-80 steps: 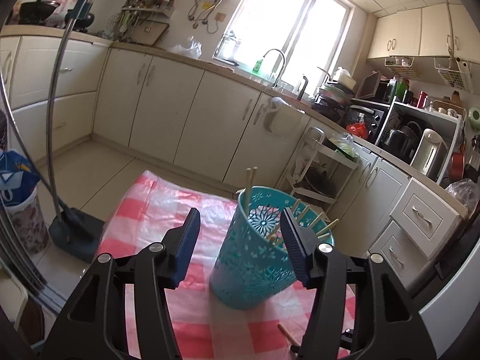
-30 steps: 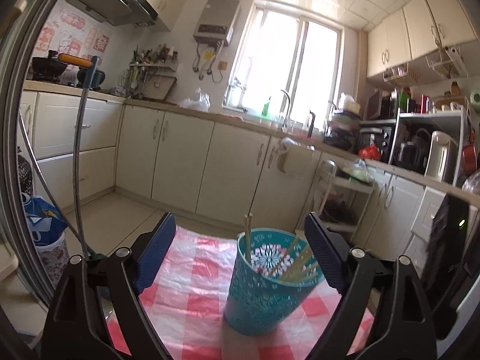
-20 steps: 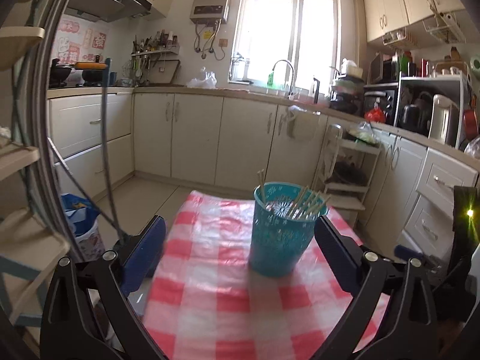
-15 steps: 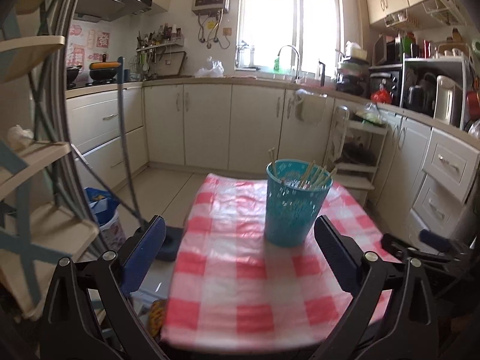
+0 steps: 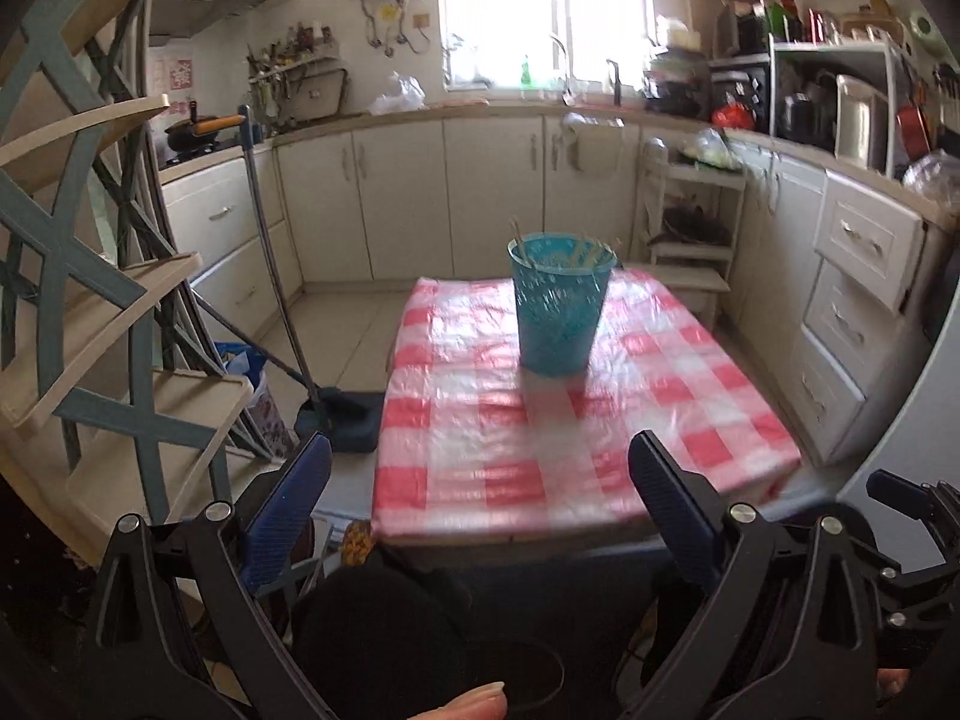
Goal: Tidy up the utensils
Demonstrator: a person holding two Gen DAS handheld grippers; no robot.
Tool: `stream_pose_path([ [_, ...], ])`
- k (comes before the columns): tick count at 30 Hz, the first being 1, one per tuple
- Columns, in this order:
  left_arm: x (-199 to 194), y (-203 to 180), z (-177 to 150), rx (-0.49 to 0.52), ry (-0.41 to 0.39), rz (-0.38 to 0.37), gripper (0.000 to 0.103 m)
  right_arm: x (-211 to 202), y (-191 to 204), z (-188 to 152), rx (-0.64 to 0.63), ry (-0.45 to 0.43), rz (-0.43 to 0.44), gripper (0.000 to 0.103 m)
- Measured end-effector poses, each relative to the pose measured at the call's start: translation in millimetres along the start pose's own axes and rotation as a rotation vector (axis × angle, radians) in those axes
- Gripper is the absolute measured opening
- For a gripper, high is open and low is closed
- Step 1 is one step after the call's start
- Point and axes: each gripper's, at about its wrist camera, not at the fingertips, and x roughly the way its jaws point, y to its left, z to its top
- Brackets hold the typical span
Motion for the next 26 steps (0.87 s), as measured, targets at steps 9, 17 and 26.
stream_pose_path([
  [9, -30, 0, -15, 0.017, -0.029, 0.055, 0.095, -6, 10, -42, 0.103, 0.073, -0.072, 0.096],
  [17, -26, 5, -19, 0.013, -0.048, 0.004, 0.095, -4, 16, -58, -0.015, -0.055, -0.349, 0.096],
  [26, 5, 9, -32, -0.017, 0.057, -0.015, 0.095, -3, -1, -70, -0.026, -0.148, -0.362, 0.096],
])
